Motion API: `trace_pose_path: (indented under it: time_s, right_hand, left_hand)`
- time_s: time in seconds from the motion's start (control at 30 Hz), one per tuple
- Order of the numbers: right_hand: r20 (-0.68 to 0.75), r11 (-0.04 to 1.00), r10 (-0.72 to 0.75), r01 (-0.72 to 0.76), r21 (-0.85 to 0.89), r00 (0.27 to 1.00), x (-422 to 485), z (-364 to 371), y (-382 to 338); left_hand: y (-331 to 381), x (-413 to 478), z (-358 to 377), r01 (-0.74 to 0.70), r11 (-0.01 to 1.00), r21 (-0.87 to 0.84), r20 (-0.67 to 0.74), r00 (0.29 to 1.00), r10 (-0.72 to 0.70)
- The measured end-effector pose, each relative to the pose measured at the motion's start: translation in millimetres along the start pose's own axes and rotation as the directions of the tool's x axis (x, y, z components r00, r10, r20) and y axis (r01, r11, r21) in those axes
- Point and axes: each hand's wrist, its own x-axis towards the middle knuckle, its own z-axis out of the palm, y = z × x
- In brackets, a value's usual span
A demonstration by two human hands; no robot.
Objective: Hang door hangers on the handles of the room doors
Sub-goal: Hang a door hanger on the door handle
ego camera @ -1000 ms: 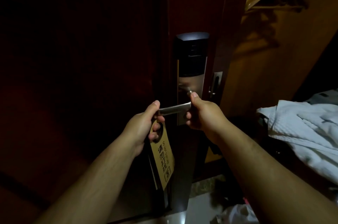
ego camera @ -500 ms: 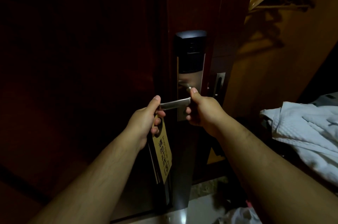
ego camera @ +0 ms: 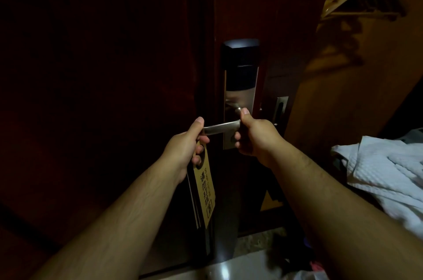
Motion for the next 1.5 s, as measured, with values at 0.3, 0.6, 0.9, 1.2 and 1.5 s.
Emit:
trace_pose_path:
  time_s: [0.3, 0.6, 0.9, 1.2, 1.5]
  right_hand:
    - [0.008, 1.0, 0.01, -0.01, 0.017, 1.0, 14.0, -0.2, -4.1]
    - [-0.085, 0.996, -0.034, 0.041, 0.078, 0.996, -11.1, -3.8, 31.7]
    - [0.415, 0.615, -0.254, 0.477, -0.628, 0.874, -46.9, 22.7, 95.3]
    - [0.458, 0.561, -0.332, 0.563, -0.607, 0.825, -56.5, 41.6, 88.9]
    - [0.436, 0.537, -0.343, 0.554, -0.636, 0.832, -63.1, 41.3, 78.2]
  left_hand:
    - [5.7, 8.8, 3.3, -0.012, 1.0, -0.022, -0.03, 0.999, 0.012]
    - [-24.9, -22.8, -18.7, -0.035, 0.966, -0.256, 0.048, 0.998, 0.049]
    - [-35.1, -63.4, -46.8, 0.06, 0.809, -0.584, 0.194, 0.979, 0.067]
    - [-34.5, -73.0, -66.1, 0.061, 0.829, -0.557, 0.233, 0.969, 0.086]
    - [-32.6, -76.8, -71.9, 0.052, 0.838, -0.543, 0.274, 0.954, 0.118]
